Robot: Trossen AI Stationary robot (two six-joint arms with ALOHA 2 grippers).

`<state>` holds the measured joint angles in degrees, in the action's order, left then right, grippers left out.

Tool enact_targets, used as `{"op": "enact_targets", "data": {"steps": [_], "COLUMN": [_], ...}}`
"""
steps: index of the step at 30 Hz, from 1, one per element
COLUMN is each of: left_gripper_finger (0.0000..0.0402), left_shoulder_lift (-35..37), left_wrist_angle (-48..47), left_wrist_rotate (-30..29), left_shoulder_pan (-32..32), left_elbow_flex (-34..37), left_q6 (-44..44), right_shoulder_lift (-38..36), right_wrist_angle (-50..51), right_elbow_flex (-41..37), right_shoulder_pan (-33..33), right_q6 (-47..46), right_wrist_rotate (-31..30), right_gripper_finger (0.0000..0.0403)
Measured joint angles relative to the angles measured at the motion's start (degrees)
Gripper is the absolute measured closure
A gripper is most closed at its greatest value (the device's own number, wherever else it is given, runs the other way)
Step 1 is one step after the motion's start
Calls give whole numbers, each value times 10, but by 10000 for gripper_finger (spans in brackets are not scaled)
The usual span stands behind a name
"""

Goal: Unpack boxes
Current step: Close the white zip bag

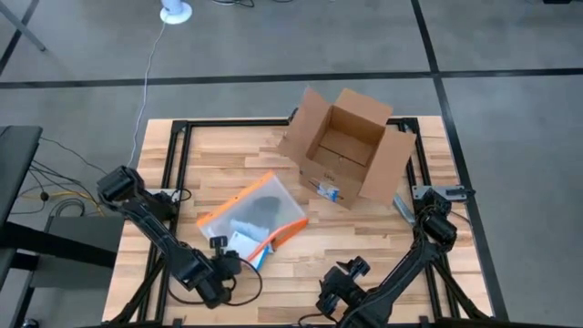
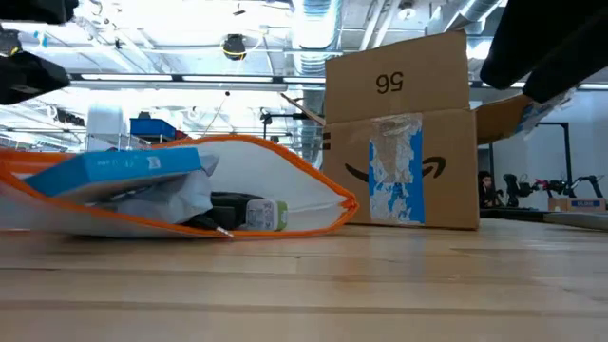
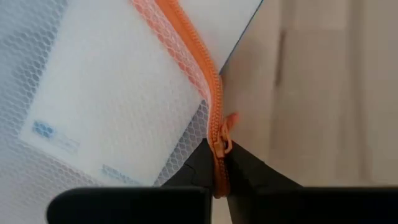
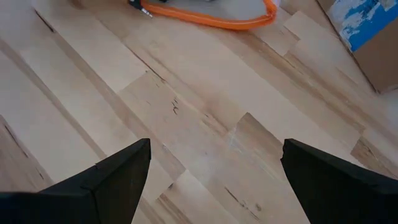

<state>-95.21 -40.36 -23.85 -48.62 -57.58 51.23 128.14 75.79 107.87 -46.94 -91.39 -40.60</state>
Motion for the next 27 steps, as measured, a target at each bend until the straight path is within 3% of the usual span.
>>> {"op": "enact_targets", "data": {"steps": [6,15,27], "left_gripper_finger": [401,401,401], "left_shoulder_lift": [44,118,132], "left_wrist_angle": [14,27,27], "left_wrist_rotate": [-19,-55,-60], "left_shoulder_pan": [-24,-33,-37], "left_elbow_flex": [0,0,0], "left_q6": [24,32,30], "right_shoulder_lift": [0,0,-3], "right_wrist_angle": [0,-21,-79], "right_elbow_flex": [1,11,3], "right_shoulder_pan": [1,34,102], "right_q6": [36,161,372], "right_wrist_rotate": [0,0,6], "right_gripper_finger": [62,68,101]}}
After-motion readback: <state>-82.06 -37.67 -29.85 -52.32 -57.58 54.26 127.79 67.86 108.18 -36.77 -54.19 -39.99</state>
